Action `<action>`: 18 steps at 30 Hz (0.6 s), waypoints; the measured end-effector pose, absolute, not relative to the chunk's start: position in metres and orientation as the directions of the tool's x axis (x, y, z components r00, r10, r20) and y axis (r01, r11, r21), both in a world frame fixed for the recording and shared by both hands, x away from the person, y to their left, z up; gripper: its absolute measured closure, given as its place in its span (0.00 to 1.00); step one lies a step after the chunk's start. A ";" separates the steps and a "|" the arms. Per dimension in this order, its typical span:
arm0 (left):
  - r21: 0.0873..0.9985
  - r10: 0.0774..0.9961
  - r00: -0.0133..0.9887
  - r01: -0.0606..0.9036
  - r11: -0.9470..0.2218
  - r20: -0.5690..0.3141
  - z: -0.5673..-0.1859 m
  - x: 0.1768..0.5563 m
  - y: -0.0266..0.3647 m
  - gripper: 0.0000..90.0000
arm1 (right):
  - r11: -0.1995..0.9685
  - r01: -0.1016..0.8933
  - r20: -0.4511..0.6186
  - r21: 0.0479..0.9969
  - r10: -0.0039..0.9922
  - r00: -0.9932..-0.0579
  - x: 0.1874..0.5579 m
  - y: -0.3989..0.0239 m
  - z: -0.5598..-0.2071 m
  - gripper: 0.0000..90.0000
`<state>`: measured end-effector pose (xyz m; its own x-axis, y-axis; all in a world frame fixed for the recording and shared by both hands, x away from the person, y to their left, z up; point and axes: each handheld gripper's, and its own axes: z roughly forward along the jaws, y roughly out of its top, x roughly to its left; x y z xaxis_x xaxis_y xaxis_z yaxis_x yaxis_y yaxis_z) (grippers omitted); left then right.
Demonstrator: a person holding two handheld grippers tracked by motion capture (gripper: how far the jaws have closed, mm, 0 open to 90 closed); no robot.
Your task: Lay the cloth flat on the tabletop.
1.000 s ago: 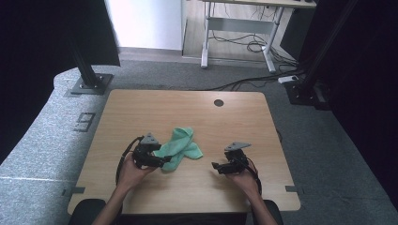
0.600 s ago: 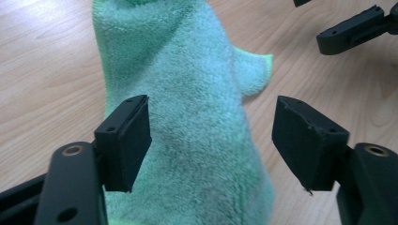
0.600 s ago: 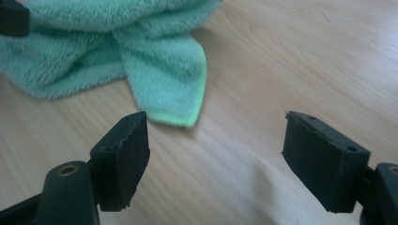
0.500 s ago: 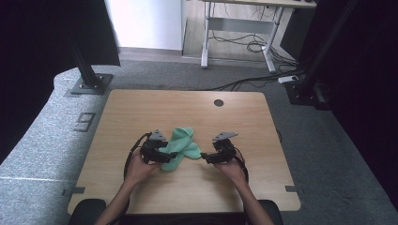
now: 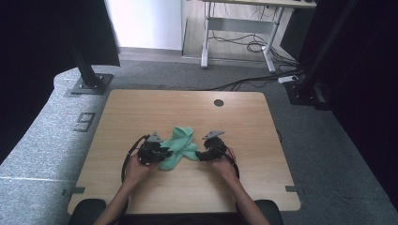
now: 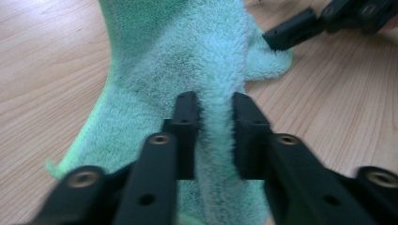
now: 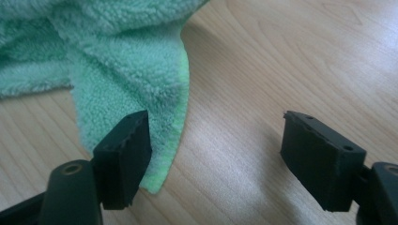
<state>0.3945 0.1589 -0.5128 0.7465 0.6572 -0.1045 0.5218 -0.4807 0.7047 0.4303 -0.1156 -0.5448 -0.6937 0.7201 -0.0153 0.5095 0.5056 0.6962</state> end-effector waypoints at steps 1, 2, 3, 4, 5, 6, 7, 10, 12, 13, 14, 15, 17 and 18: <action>0.710 0.663 0.742 0.521 -0.474 -0.101 -0.512 0.394 0.160 0.86 | 0.506 0.510 -0.015 0.696 0.720 -0.694 0.430 -0.116 -0.545 0.28; 0.714 0.670 0.736 0.519 -0.469 -0.095 -0.511 0.395 0.162 0.88 | 0.492 0.519 0.002 0.699 0.725 -0.689 0.430 -0.117 -0.546 0.29; 0.718 0.679 0.728 0.521 -0.461 -0.093 -0.510 0.395 0.164 0.90 | 0.485 0.526 0.012 0.699 0.727 -0.686 0.430 -0.118 -0.546 0.29; 0.724 0.688 0.720 0.522 -0.452 -0.090 -0.508 0.395 0.167 0.91 | 0.486 0.525 0.010 0.699 0.727 -0.687 0.430 -0.119 -0.546 0.30; 0.731 0.696 0.712 0.520 -0.442 -0.086 -0.507 0.395 0.170 0.92 | 0.492 0.531 0.010 0.691 0.727 -0.686 0.429 -0.121 -0.545 0.31; 0.736 0.706 0.703 0.522 -0.431 -0.084 -0.505 0.395 0.173 0.92 | 0.493 0.531 0.011 0.689 0.726 -0.688 0.429 -0.122 -0.544 0.33; 0.741 0.716 0.694 0.522 -0.423 -0.080 -0.504 0.395 0.176 0.92 | 0.493 0.531 0.011 0.689 0.726 -0.688 0.429 -0.122 -0.544 0.33; 0.746 0.746 0.663 0.531 -0.401 -0.070 -0.504 0.397 0.185 0.92 | 0.492 0.538 0.012 0.685 0.730 -0.683 0.428 -0.127 -0.543 0.36; 0.742 0.766 0.640 0.546 -0.389 -0.070 -0.506 0.399 0.191 0.92 | 0.493 0.540 0.012 0.682 0.731 -0.682 0.428 -0.131 -0.543 0.38; 0.740 0.769 0.635 0.551 -0.387 -0.070 -0.507 0.400 0.193 0.91 | 0.494 0.543 0.012 0.679 0.732 -0.681 0.428 -0.134 -0.542 0.39; 0.732 0.773 0.630 0.559 -0.389 -0.070 -0.510 0.401 0.194 0.90 | 0.493 0.544 0.013 0.679 0.733 -0.680 0.428 -0.136 -0.542 0.40; 0.724 0.781 0.622 0.566 -0.394 -0.062 -0.512 0.402 0.195 0.87 | 0.493 0.546 0.014 0.677 0.734 -0.679 0.428 -0.138 -0.542 0.41; 0.714 0.789 0.612 0.575 -0.401 -0.050 -0.516 0.404 0.195 0.79 | 0.491 0.548 0.012 0.677 0.737 -0.676 0.428 -0.141 -0.542 0.43; 0.713 0.791 0.610 0.575 -0.401 -0.047 -0.517 0.404 0.195 0.74 | 0.492 0.548 0.011 0.676 0.737 -0.675 0.428 -0.142 -0.541 0.43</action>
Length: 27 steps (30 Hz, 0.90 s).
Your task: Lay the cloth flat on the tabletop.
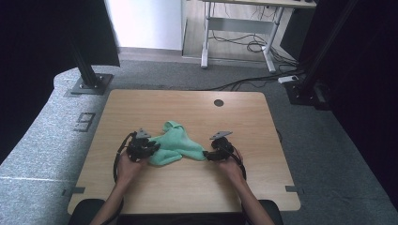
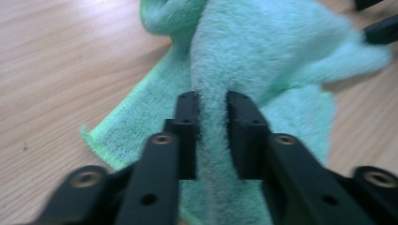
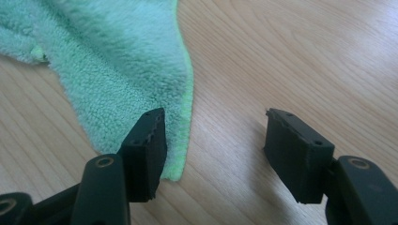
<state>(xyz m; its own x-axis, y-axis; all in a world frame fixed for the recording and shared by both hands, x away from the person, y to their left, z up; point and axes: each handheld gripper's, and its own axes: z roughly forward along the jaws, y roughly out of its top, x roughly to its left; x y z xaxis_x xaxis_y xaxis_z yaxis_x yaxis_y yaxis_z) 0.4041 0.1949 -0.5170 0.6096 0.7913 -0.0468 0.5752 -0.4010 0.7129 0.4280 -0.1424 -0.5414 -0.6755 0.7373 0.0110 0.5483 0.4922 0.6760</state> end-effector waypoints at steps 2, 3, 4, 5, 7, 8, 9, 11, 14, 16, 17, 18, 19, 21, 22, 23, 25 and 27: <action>0.711 0.783 0.620 0.570 -0.411 -0.043 -0.515 0.403 0.194 0.60 | 0.488 0.553 0.013 0.675 0.741 -0.671 0.428 -0.145 -0.541 0.44; 0.713 0.778 0.627 0.563 -0.417 -0.040 -0.513 0.402 0.193 0.55 | 0.486 0.553 0.012 0.676 0.744 -0.668 0.428 -0.146 -0.541 0.44; 0.717 0.773 0.633 0.558 -0.419 -0.041 -0.510 0.400 0.193 0.52 | 0.481 0.559 0.016 0.676 0.748 -0.663 0.428 -0.148 -0.541 0.44; 0.718 0.765 0.642 0.558 -0.415 -0.057 -0.508 0.398 0.192 0.44 | 0.479 0.562 0.014 0.675 0.753 -0.658 0.428 -0.151 -0.541 0.44; 0.724 0.744 0.664 0.550 -0.417 -0.076 -0.505 0.392 0.190 0.43 | 0.476 0.563 0.014 0.676 0.755 -0.655 0.428 -0.153 -0.541 0.44; 0.722 0.731 0.677 0.545 -0.427 -0.079 -0.504 0.389 0.188 0.41 | 0.473 0.565 0.014 0.676 0.758 -0.652 0.428 -0.155 -0.541 0.44; 0.715 0.720 0.690 0.542 -0.443 -0.077 -0.505 0.385 0.186 0.39 | 0.470 0.568 0.015 0.676 0.762 -0.648 0.428 -0.156 -0.542 0.44; 0.694 0.705 0.706 0.539 -0.478 -0.062 -0.509 0.377 0.181 0.37 | 0.465 0.571 0.016 0.677 0.766 -0.643 0.428 -0.159 -0.542 0.43; 0.640 0.711 0.703 0.555 -0.532 -0.019 -0.521 0.374 0.175 0.35 | 0.462 0.574 0.015 0.676 0.770 -0.638 0.428 -0.163 -0.542 0.43; 0.605 0.726 0.688 0.575 -0.551 0.007 -0.528 0.378 0.175 0.34 | 0.460 0.576 0.016 0.676 0.772 -0.636 0.428 -0.164 -0.542 0.43; 0.596 0.731 0.682 0.585 -0.550 0.006 -0.530 0.382 0.176 0.33 | 0.460 0.577 0.016 0.675 0.772 -0.635 0.427 -0.165 -0.542 0.43; 0.599 0.741 0.671 0.598 -0.532 -0.011 -0.532 0.386 0.178 0.32 | 0.460 0.578 0.016 0.674 0.773 -0.634 0.427 -0.167 -0.541 0.43; 0.600 0.748 0.664 0.603 -0.526 -0.011 -0.532 0.389 0.180 0.32 | 0.461 0.577 0.014 0.674 0.773 -0.634 0.426 -0.168 -0.541 0.43; 0.600 0.767 0.642 0.613 -0.514 0.002 -0.532 0.396 0.184 0.32 | 0.459 0.583 0.017 0.671 0.776 -0.630 0.425 -0.171 -0.541 0.43; 0.599 0.775 0.632 0.619 -0.508 0.004 -0.532 0.398 0.187 0.32 | 0.461 0.583 0.014 0.669 0.776 -0.631 0.424 -0.173 -0.541 0.43; 0.601 0.785 0.619 0.626 -0.497 0.005 -0.533 0.401 0.190 0.32 | 0.462 0.588 0.016 0.664 0.778 -0.629 0.423 -0.174 -0.540 0.43; 0.608 0.807 0.591 0.641 -0.469 0.000 -0.533 0.405 0.197 0.32 | 0.465 0.593 0.015 0.657 0.779 -0.627 0.421 -0.177 -0.540 0.43; 0.605 0.826 0.564 0.659 -0.448 -0.003 -0.532 0.407 0.203 0.32 | 0.465 0.594 0.014 0.657 0.780 -0.626 0.418 -0.181 -0.540 0.43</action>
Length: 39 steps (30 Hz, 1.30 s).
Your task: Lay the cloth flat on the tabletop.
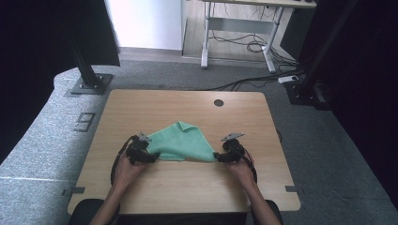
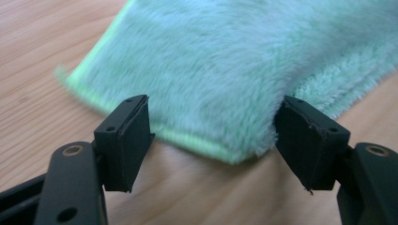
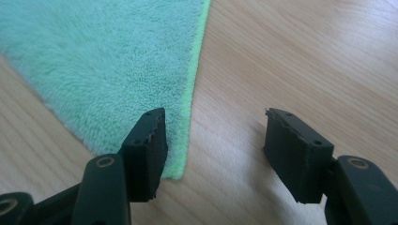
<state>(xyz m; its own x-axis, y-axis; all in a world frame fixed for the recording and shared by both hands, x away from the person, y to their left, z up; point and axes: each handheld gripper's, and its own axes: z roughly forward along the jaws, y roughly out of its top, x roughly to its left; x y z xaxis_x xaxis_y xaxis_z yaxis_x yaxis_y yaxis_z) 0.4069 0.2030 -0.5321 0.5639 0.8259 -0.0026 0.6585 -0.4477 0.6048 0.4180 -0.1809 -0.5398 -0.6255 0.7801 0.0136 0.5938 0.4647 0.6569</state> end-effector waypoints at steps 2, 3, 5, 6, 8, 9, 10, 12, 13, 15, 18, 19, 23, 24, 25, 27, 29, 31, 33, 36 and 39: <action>0.621 0.827 0.563 0.651 -0.436 -0.009 -0.525 0.404 0.204 0.33 | 0.461 0.595 0.015 0.658 0.782 -0.623 0.416 -0.183 -0.540 0.43; 0.641 0.819 0.574 0.634 -0.432 -0.017 -0.520 0.400 0.203 0.35 | 0.460 0.596 0.017 0.658 0.783 -0.622 0.415 -0.184 -0.540 0.43; 0.679 0.789 0.613 0.595 -0.430 -0.037 -0.508 0.391 0.197 0.36 | 0.461 0.594 0.016 0.659 0.781 -0.624 0.415 -0.184 -0.540 0.43; 0.692 0.769 0.638 0.577 -0.434 -0.050 -0.503 0.386 0.191 0.38 | 0.461 0.594 0.017 0.659 0.781 -0.624 0.415 -0.184 -0.540 0.43; 0.707 0.716 0.694 0.542 -0.454 -0.072 -0.498 0.376 0.179 0.43 | 0.459 0.593 0.017 0.661 0.782 -0.624 0.415 -0.185 -0.540 0.43; 0.707 0.684 0.725 0.525 -0.474 -0.081 -0.498 0.372 0.172 0.48 | 0.458 0.592 0.017 0.664 0.782 -0.624 0.415 -0.185 -0.541 0.43; 0.702 0.658 0.749 0.513 -0.495 -0.083 -0.500 0.368 0.164 0.51 | 0.456 0.591 0.018 0.665 0.781 -0.624 0.414 -0.185 -0.541 0.43; 0.673 0.605 0.793 0.487 -0.557 -0.073 -0.507 0.364 0.150 0.60 | 0.456 0.589 0.019 0.668 0.780 -0.625 0.414 -0.186 -0.541 0.43; 0.655 0.589 0.806 0.479 -0.584 -0.065 -0.511 0.364 0.144 0.63 | 0.454 0.588 0.019 0.670 0.781 -0.624 0.414 -0.186 -0.541 0.43; 0.637 0.576 0.815 0.477 -0.605 -0.062 -0.520 0.367 0.137 0.66 | 0.452 0.586 0.019 0.672 0.781 -0.624 0.413 -0.186 -0.541 0.43; 0.644 0.592 0.803 0.487 -0.590 -0.064 -0.527 0.374 0.133 0.64 | 0.448 0.587 0.021 0.674 0.783 -0.621 0.413 -0.186 -0.542 0.43; 0.654 0.600 0.798 0.485 -0.581 -0.059 -0.527 0.376 0.133 0.62 | 0.447 0.587 0.020 0.675 0.784 -0.621 0.413 -0.186 -0.542 0.43; 0.665 0.616 0.786 0.488 -0.565 -0.053 -0.530 0.386 0.132 0.58 | 0.444 0.586 0.020 0.677 0.786 -0.618 0.413 -0.186 -0.542 0.43; 0.658 0.618 0.785 0.490 -0.572 -0.048 -0.531 0.388 0.132 0.58 | 0.443 0.586 0.020 0.678 0.786 -0.617 0.412 -0.186 -0.542 0.43; 0.652 0.619 0.784 0.492 -0.576 -0.045 -0.534 0.390 0.131 0.60 | 0.442 0.586 0.020 0.679 0.787 -0.617 0.412 -0.186 -0.542 0.43; 0.661 0.625 0.780 0.480 -0.577 -0.021 -0.537 0.391 0.130 0.63 | 0.442 0.585 0.019 0.680 0.787 -0.616 0.412 -0.186 -0.542 0.43; 0.660 0.635 0.773 0.478 -0.580 -0.002 -0.537 0.392 0.130 0.72 | 0.440 0.585 0.020 0.681 0.788 -0.616 0.412 -0.186 -0.543 0.42; 0.663 0.642 0.767 0.480 -0.574 -0.001 -0.537 0.394 0.131 0.84 | 0.438 0.585 0.020 0.683 0.789 -0.614 0.412 -0.185 -0.543 0.42; 0.673 0.647 0.762 0.493 -0.551 -0.027 -0.539 0.395 0.135 0.88 | 0.436 0.585 0.020 0.684 0.791 -0.612 0.412 -0.185 -0.543 0.42; 0.677 0.637 0.762 0.531 -0.510 -0.118 -0.538 0.397 0.140 0.98 | 0.435 0.584 0.020 0.685 0.791 -0.612 0.412 -0.185 -0.543 0.42; 0.668 0.620 0.769 0.544 -0.508 -0.155 -0.530 0.397 0.141 0.99 | 0.436 0.583 0.019 0.685 0.790 -0.613 0.412 -0.185 -0.543 0.43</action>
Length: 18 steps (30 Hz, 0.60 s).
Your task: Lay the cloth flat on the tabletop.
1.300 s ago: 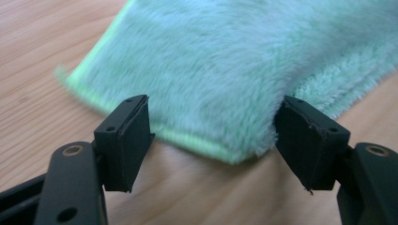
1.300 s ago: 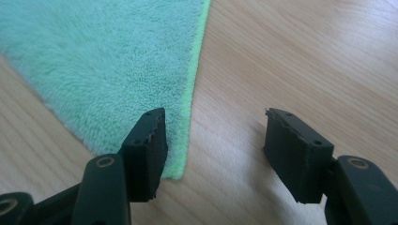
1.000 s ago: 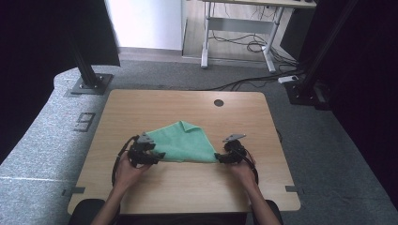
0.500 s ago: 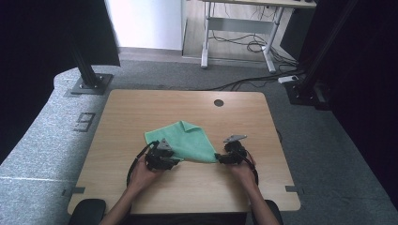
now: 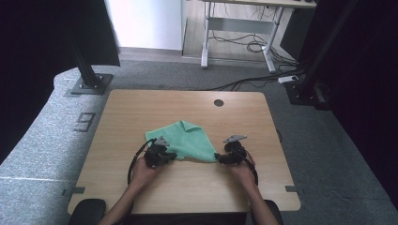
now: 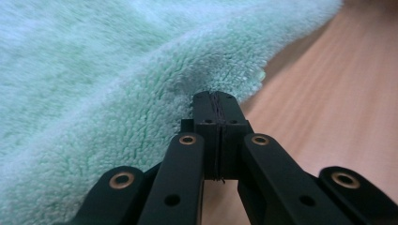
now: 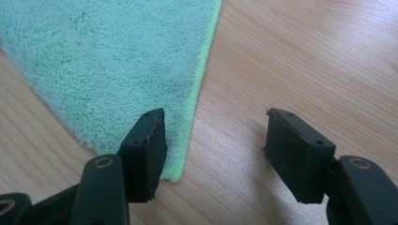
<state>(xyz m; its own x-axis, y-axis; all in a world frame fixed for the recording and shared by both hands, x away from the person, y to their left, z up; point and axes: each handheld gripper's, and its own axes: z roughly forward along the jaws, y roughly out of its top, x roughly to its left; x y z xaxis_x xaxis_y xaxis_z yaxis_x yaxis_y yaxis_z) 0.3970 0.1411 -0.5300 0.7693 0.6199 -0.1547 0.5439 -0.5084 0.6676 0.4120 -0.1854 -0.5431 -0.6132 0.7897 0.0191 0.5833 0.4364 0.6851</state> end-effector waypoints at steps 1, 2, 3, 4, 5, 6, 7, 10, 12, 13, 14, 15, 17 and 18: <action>0.678 0.614 0.773 0.538 -0.501 -0.159 -0.524 0.396 0.142 0.99 | 0.436 0.583 0.020 0.686 0.789 -0.614 0.412 -0.186 -0.543 0.43; 0.691 0.603 0.778 0.534 -0.487 -0.176 -0.517 0.395 0.145 0.99 | 0.438 0.582 0.021 0.686 0.787 -0.616 0.412 -0.186 -0.543 0.43; 0.708 0.596 0.781 0.529 -0.469 -0.188 -0.509 0.393 0.148 0.99 | 0.437 0.581 0.021 0.687 0.787 -0.617 0.412 -0.186 -0.543 0.43; 0.724 0.591 0.782 0.524 -0.449 -0.200 -0.500 0.392 0.152 0.99 | 0.437 0.581 0.021 0.687 0.787 -0.617 0.412 -0.186 -0.543 0.43; 0.734 0.577 0.788 0.521 -0.436 -0.216 -0.493 0.391 0.157 0.98 | 0.438 0.581 0.021 0.686 0.786 -0.617 0.412 -0.186 -0.543 0.43; 0.745 0.570 0.788 0.521 -0.417 -0.232 -0.486 0.390 0.162 0.98 | 0.437 0.582 0.022 0.686 0.787 -0.617 0.412 -0.186 -0.543 0.43; 0.753 0.571 0.787 0.518 -0.406 -0.234 -0.482 0.389 0.167 0.98 | 0.438 0.582 0.021 0.685 0.787 -0.617 0.412 -0.187 -0.543 0.43; 0.747 0.591 0.773 0.530 -0.403 -0.229 -0.482 0.391 0.180 0.97 | 0.437 0.581 0.021 0.686 0.787 -0.617 0.412 -0.187 -0.543 0.42; 0.727 0.592 0.765 0.555 -0.404 -0.254 -0.491 0.393 0.187 0.95 | 0.436 0.582 0.022 0.687 0.787 -0.617 0.412 -0.187 -0.543 0.42; 0.715 0.584 0.768 0.562 -0.416 -0.264 -0.495 0.394 0.189 0.91 | 0.436 0.581 0.022 0.687 0.787 -0.617 0.411 -0.187 -0.543 0.42; 0.704 0.581 0.770 0.565 -0.431 -0.262 -0.498 0.395 0.191 0.76 | 0.438 0.580 0.022 0.687 0.785 -0.619 0.412 -0.188 -0.543 0.42; 0.705 0.588 0.771 0.558 -0.438 -0.245 -0.498 0.394 0.192 0.76 | 0.438 0.580 0.022 0.687 0.785 -0.619 0.412 -0.188 -0.543 0.42; 0.718 0.586 0.776 0.543 -0.434 -0.232 -0.495 0.391 0.194 0.64 | 0.439 0.578 0.022 0.688 0.783 -0.621 0.412 -0.188 -0.543 0.42; 0.723 0.590 0.774 0.541 -0.429 -0.229 -0.494 0.390 0.195 0.58 | 0.439 0.576 0.021 0.690 0.783 -0.622 0.412 -0.189 -0.544 0.42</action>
